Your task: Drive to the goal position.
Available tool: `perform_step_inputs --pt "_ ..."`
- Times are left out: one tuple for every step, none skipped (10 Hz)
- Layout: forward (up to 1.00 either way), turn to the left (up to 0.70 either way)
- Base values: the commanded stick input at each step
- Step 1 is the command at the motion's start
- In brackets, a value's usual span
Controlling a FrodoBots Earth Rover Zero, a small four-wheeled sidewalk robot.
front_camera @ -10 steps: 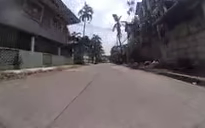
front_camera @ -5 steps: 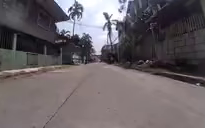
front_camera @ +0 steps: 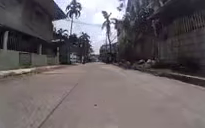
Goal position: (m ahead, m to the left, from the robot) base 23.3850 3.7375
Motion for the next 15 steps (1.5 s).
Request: perform_step_inputs --pt "0.98 0.00" --pt "0.98 0.00" --pt "0.98 0.00" --pt "0.98 0.00" --pt "0.98 0.00" --pt "0.98 0.00" --pt "0.98 0.00" --pt "0.98 0.00" --pt "0.98 0.00" --pt "0.98 0.00" --pt "0.98 0.00" --pt "0.98 0.00" --pt "0.98 0.00" --pt "0.98 0.00" --pt "0.98 0.00"
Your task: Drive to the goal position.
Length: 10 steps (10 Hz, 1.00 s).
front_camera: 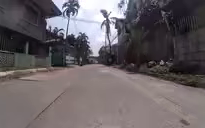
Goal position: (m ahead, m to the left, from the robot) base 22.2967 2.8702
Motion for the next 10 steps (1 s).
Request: perform_step_inputs --pt "0.98 0.00" --pt "0.98 0.00" --pt "0.98 0.00" --pt "0.98 0.00" --pt "0.98 0.00" --pt "0.98 0.00" --pt "0.98 0.00" --pt "0.98 0.00" --pt "0.98 0.00" --pt "0.98 0.00"
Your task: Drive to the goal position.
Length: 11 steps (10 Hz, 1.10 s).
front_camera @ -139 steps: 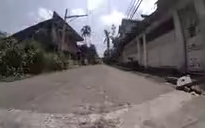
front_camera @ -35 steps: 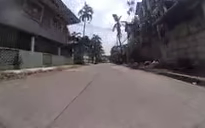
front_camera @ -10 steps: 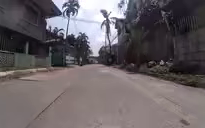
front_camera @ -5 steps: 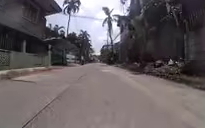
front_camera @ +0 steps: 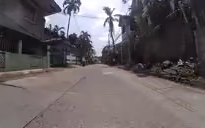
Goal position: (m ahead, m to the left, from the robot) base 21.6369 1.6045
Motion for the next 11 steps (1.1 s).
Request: perform_step_inputs --pt "0.98 0.00" --pt "0.98 0.00" --pt "0.98 0.00" --pt "0.98 0.00" --pt "0.98 0.00" --pt "0.98 0.00" --pt "0.98 0.00" --pt "0.98 0.00" --pt "0.98 0.00" --pt "0.98 0.00" --pt "0.98 0.00"
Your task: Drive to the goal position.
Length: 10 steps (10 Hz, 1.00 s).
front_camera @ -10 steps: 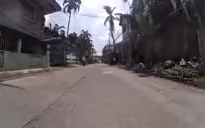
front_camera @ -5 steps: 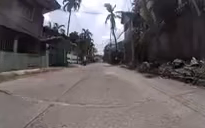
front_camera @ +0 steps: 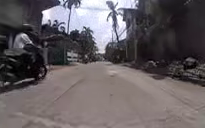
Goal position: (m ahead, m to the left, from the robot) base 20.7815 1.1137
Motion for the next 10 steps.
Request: perform_step_inputs --pt "0.98 0.00" --pt "0.98 0.00" --pt "0.98 0.00" --pt "0.98 0.00" --pt "0.98 0.00" --pt "0.98 0.00" --pt "0.98 0.00" --pt "0.98 0.00" --pt "0.98 0.00" --pt "0.98 0.00"
